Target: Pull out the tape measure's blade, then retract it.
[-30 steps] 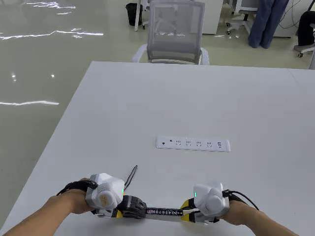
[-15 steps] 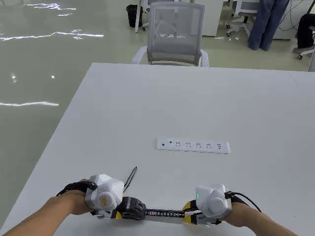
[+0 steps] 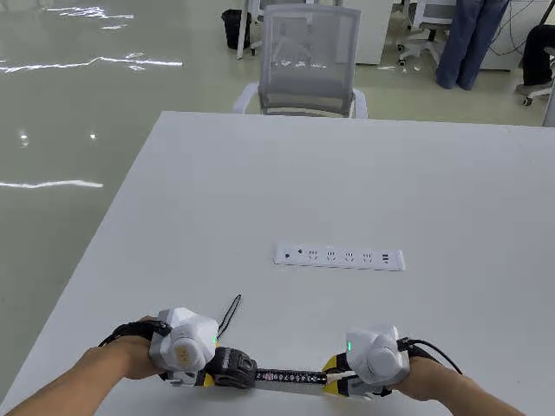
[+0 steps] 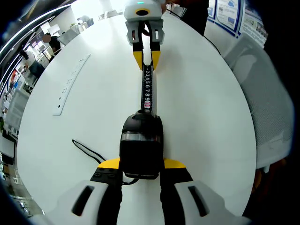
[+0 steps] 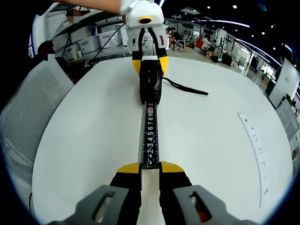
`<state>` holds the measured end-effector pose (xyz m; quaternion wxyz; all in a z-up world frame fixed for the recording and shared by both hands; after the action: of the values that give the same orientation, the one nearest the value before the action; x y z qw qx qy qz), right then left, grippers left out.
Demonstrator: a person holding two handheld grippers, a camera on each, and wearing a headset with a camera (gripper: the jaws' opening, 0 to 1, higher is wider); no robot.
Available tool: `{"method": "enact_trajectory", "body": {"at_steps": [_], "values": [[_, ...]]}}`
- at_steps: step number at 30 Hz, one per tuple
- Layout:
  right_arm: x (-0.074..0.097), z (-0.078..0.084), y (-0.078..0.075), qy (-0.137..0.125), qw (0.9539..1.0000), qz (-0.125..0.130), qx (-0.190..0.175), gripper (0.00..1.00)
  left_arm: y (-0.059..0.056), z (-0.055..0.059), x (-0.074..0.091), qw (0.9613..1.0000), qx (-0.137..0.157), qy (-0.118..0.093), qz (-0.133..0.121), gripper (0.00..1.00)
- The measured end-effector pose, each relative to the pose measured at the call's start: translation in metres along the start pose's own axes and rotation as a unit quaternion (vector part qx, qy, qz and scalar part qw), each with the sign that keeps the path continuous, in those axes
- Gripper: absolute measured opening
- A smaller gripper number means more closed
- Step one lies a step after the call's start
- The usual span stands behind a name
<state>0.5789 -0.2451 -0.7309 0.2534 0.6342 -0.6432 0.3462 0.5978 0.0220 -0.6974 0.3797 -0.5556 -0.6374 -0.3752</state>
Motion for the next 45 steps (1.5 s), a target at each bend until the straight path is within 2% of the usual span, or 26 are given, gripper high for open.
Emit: {"method": "enact_trajectory", "body": {"at_steps": [45], "values": [[0.017,0.019,0.005,0.01,0.9999,0.0,-0.009,0.12,0.0,-0.001,-0.001,1.0,-0.001,0.005,0.001,0.26]]}}
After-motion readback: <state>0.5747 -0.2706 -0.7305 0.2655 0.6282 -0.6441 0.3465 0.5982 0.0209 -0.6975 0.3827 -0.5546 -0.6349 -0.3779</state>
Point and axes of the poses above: the centre of the closed fingertips' face, and the gripper's own axes: x roughly backward along the fingers, y roughly to its left, z roughly out of its underside, the point moved 9 cm from there along x, roughly backward along the fingers, and after that the axes turned 9 degrees about x, right-handed, at the moved point
